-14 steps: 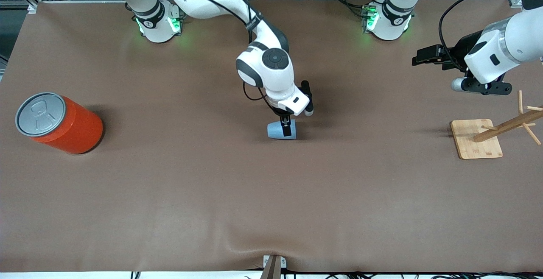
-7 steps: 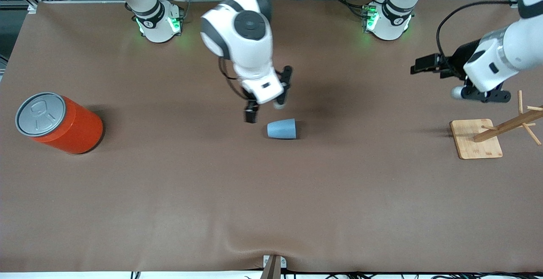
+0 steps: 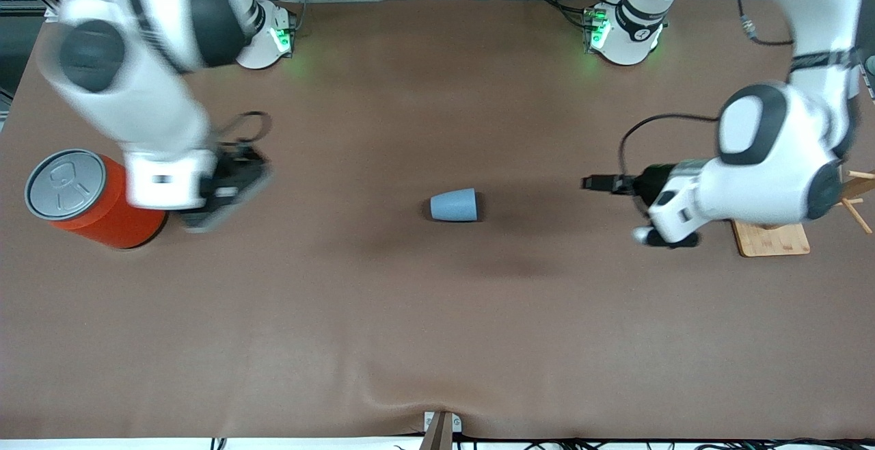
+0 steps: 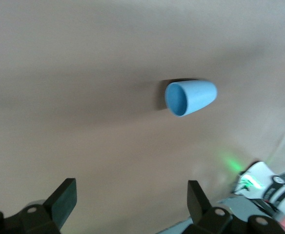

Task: Flip cup
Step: 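Withdraw the right gripper while the left gripper reaches the cup base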

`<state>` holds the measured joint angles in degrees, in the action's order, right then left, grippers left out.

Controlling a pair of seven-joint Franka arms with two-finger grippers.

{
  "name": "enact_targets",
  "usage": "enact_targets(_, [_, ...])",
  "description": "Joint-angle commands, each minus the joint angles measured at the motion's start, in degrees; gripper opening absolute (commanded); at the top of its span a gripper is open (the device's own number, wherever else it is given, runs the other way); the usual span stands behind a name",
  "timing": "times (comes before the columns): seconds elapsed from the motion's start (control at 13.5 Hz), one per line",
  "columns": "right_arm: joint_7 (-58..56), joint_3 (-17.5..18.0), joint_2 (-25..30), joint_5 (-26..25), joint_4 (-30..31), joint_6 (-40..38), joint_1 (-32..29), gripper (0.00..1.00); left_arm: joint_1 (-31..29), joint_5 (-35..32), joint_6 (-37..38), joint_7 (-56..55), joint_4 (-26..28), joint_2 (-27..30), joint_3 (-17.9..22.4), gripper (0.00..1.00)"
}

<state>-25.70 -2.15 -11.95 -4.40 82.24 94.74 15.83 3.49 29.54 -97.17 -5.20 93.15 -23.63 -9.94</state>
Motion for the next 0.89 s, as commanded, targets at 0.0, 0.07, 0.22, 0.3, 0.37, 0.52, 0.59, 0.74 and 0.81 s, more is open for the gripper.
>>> enact_targets(0.0, [1.71, 0.93, 7.27, 2.98, 3.36, -3.32, -7.29, 1.0, 1.42, 6.9, -2.22, -0.78, -1.13, -5.18, -0.08, 1.0])
enact_targets(0.07, [1.97, -0.91, 8.69, 4.3, 3.36, -4.38, -8.87, 1.0, 2.04, 10.76, -2.58, -0.78, -1.13, -6.59, -0.08, 1.0])
enact_targets(0.22, [6.16, -3.12, 10.98, 4.75, 3.36, -7.1, -10.64, 1.0, 3.96, 16.15, -5.46, -0.43, 0.44, -8.79, -0.08, 1.0])
enact_targets(0.3, [9.67, -3.04, 11.51, 5.19, 3.27, -9.03, -12.3, 1.0, 5.37, 16.86, -9.57, 0.01, 2.63, -8.71, -0.08, 1.0])
enact_targets(0.37, [12.58, -3.12, 12.21, 5.89, 3.27, -11.22, -13.45, 1.0, 6.43, 18.26, -13.96, 0.1, 4.91, -8.54, -0.43, 1.0])
enact_targets(0.52, [17.5, -2.86, 13.01, 6.16, 3.19, -14.05, -14.51, 1.0, 7.75, 24.05, -19.0, 0.36, 8.08, -8.62, -1.57, 1.0])
enact_targets(0.59, [21.36, -2.25, 13.09, 6.25, 3.19, -14.84, -14.78, 1.0, 8.28, 26.34, -21.1, 2.1, 10.27, -8.36, -1.66, 0.99])
enact_targets(0.74, [27.35, -0.76, 13.01, 6.34, 3.01, -15.55, -14.87, 1.0, 8.9, 33.09, -25.59, 9.2, 15.11, -7.57, -1.66, 0.97])
enact_targets(0.81, [27.63, -0.75, 13.09, 6.34, 3.18, -15.72, -14.69, 1.0, 9.16, 36.52, -25.96, 13.24, 16.61, -7.48, -1.66, 0.93])
